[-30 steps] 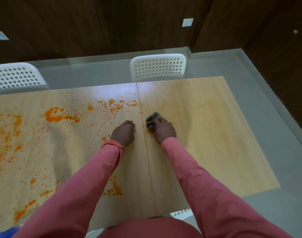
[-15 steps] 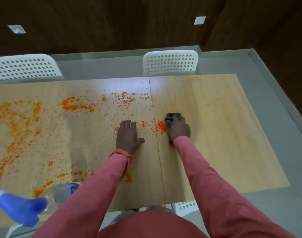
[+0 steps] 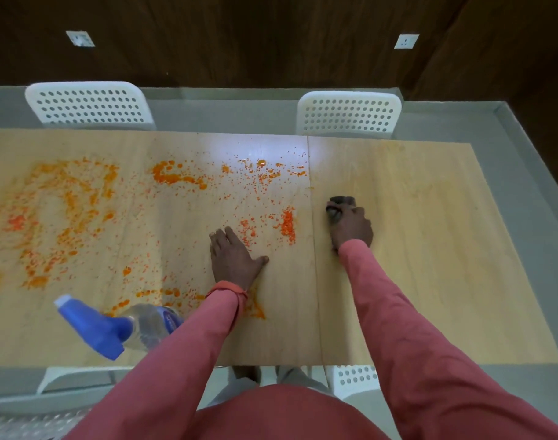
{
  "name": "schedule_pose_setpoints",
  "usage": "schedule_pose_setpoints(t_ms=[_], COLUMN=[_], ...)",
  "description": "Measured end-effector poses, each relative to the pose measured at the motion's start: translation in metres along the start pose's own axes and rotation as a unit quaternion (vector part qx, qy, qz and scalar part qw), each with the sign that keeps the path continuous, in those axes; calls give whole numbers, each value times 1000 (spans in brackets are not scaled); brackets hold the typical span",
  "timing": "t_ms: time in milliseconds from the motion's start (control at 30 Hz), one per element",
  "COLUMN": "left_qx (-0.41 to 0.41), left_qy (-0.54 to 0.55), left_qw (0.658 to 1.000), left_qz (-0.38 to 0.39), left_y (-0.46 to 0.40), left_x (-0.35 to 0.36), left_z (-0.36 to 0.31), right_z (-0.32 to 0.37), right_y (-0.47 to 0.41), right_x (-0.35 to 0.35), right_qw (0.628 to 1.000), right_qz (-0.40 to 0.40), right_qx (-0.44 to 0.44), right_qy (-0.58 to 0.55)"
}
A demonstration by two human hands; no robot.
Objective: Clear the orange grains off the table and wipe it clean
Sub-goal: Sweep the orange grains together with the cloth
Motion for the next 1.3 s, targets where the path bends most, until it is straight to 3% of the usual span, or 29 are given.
schedule_pose_setpoints(t_ms=[100,233,367,433,533,633,733,867,933,1033,1133,1300], left_qx=[-31,-61,-45,-40,-30,-32,-34,-25,-24,-27,-31,-60], left_qy=[34,46,52,41,23,17,16,14,10,1,1,13], left_qw=[999,996,997,998,998,997,998,998,998,998,997,995], left_qz=[20,40,36,38,49,61,57,48,52,54,64,77], left_y=[4,6,9,12,11,11,13,15,15,14,13,8], left_x=[5,11,15,17,18,18,16,15,15,15,17,16], left_z=[19,37,44,47,46,45,43,42,43,42,42,38], right_z=[54,143,169,148,91,72,119,177,172,129,77,72], right_y=[17,53,68,59,32,25,48,73,71,43,3,-35], right_x=[22,67,71,57,33,34,60,90,80,45,6,7], right_qw=[998,981,957,962,989,999,992,967,960,965,988,998], right_qz=[23,84,138,98,6,10,45,128,151,72,-20,30], right_qx=[-43,-172,-240,-219,-118,-45,-114,-222,-210,-160,-99,-54], right_qy=[45,40,-85,-132,-86,-18,25,-1,-110,-193,-114,8])
Point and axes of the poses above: each hand's wrist, its own y-axis away from the middle knuckle, its own x-axis out of the palm, z = x × y, the point moved 10 cm from there along -y, towards the middle knuckle, and after that the axes turned 12 degrees about z, right-handed, at the moved point
